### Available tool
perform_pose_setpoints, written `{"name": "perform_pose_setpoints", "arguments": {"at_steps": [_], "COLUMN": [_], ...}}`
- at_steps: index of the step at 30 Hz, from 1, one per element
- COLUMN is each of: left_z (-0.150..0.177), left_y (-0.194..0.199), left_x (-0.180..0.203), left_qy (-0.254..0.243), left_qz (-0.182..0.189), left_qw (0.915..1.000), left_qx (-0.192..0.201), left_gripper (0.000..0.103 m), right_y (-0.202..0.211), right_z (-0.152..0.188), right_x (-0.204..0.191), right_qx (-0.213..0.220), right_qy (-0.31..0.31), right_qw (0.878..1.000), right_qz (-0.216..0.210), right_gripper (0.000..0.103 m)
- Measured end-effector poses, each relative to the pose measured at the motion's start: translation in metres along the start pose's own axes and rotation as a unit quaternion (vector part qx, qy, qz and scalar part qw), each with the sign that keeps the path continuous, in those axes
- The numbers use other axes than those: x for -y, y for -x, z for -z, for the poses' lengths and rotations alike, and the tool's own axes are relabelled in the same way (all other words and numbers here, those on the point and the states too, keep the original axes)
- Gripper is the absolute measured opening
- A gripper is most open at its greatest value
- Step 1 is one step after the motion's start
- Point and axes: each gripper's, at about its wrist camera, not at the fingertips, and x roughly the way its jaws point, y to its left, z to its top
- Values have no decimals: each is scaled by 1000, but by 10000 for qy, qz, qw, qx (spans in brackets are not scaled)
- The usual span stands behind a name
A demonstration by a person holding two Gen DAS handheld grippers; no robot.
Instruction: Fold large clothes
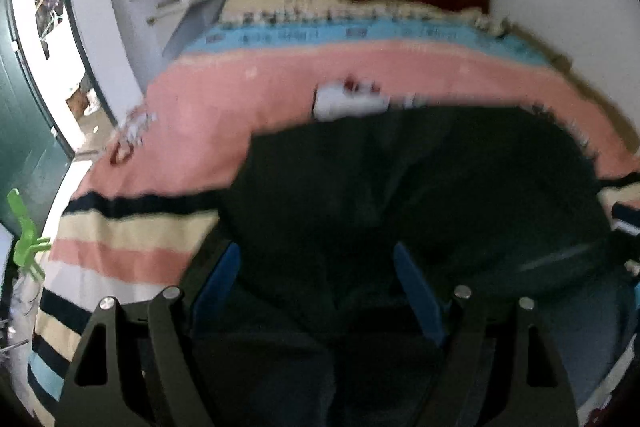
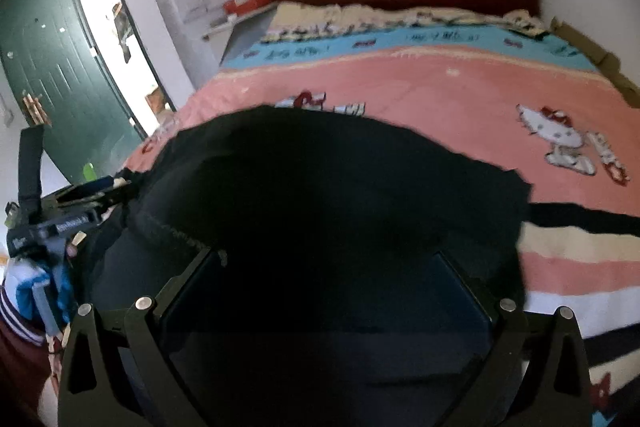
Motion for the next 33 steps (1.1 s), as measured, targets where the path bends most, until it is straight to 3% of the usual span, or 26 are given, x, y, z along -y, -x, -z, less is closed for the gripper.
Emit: {"name": "perform_pose_setpoints", "arguments": {"at_steps": [2, 6, 9, 12, 16, 19, 21, 24, 26, 28, 29, 31, 33], "left_z": [13, 24, 24, 24, 30, 41, 48, 56, 62, 72, 77, 81, 83], "left_y": [-9, -1, 16, 28, 19, 4, -7, -22, -35, -50, -57, -59, -57], "left_x": [-9, -34, -58, -89, -124, -140, -145, -145, -144, -147, -149, -151, -151], "left_qy": [168, 387, 491, 722, 1133, 1398, 1595, 1520, 1381, 1498, 1602, 1643, 1683], "left_qz": [157, 234, 241, 539, 1245, 1480, 1787, 1958, 1986, 2209, 2369, 2507, 2626], "left_qw": [9997, 9989, 9985, 9959, 9838, 9749, 9653, 9619, 9620, 9530, 9465, 9427, 9395], "left_qx": [-80, -95, -14, -108, -620, -903, -1039, -1155, -1266, -1435, -1498, -1466, -1417], "left_gripper": [79, 79, 79, 79, 79, 79, 79, 82, 98, 103, 103, 103, 103], "right_y": [-22, -26, -9, 27, 52, 45, 31, 3, -10, -23, -31, -40, -41], "right_z": [5, 15, 19, 29, 52, 74, 84, 98, 100, 105, 107, 107, 103], "right_x": [2, 10, 23, 54, 101, 130, 141, 151, 157, 163, 164, 162, 149], "right_qx": [-308, -340, -286, -95, -191, -565, -786, -1166, -1202, -1219, -1285, -1384, -1309], "right_qy": [-155, -226, -317, -553, -1218, -1676, -1944, -2271, -2443, -2692, -2798, -2980, -2837], "right_qw": [9993, 9991, 9991, 9982, 9924, 9842, 9772, 9635, 9575, 9474, 9409, 9285, 9259], "right_qz": [-126, -140, 48, 232, 50, -62, -321, -802, -951, -1228, -1410, -1731, -2123], "right_gripper": [102, 102, 102, 102, 102, 102, 102, 102, 102, 102, 102, 102, 102]}}
